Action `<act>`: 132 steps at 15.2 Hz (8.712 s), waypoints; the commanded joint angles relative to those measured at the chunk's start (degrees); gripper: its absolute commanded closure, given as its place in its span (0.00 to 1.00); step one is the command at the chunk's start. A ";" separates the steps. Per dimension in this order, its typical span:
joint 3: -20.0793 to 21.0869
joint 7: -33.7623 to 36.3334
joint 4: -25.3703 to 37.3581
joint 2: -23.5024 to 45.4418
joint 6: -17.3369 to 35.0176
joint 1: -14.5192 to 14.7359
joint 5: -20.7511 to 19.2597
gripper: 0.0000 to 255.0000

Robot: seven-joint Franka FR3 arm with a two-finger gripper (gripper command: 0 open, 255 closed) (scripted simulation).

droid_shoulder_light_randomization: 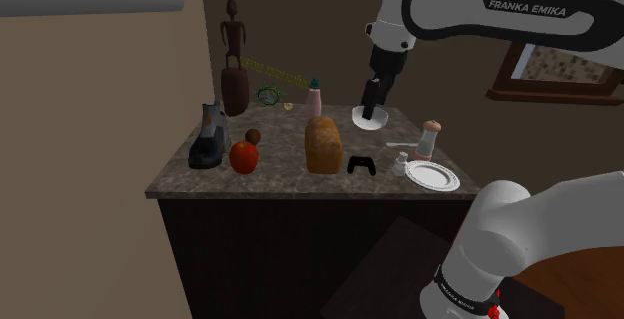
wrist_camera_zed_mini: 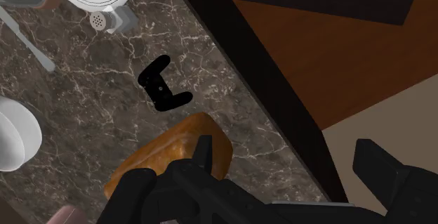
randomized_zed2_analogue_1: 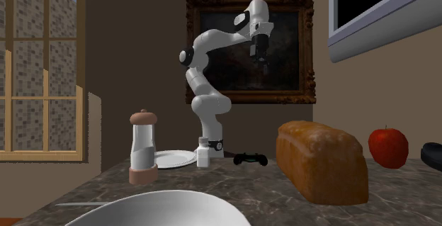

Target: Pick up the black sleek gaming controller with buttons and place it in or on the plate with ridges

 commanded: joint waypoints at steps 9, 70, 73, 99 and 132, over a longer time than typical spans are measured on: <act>-6.26 -5.14 -10.39 2.46 13.25 -2.38 -4.33 0.00; -26.66 -43.42 7.75 56.55 31.61 -7.45 12.63 0.00; -26.66 -43.42 7.75 56.55 31.61 -7.45 12.63 0.00; -27.30 -40.74 12.37 50.01 21.15 -6.81 9.12 1.00; -43.50 -63.41 -3.09 36.69 25.65 -20.94 -4.20 1.00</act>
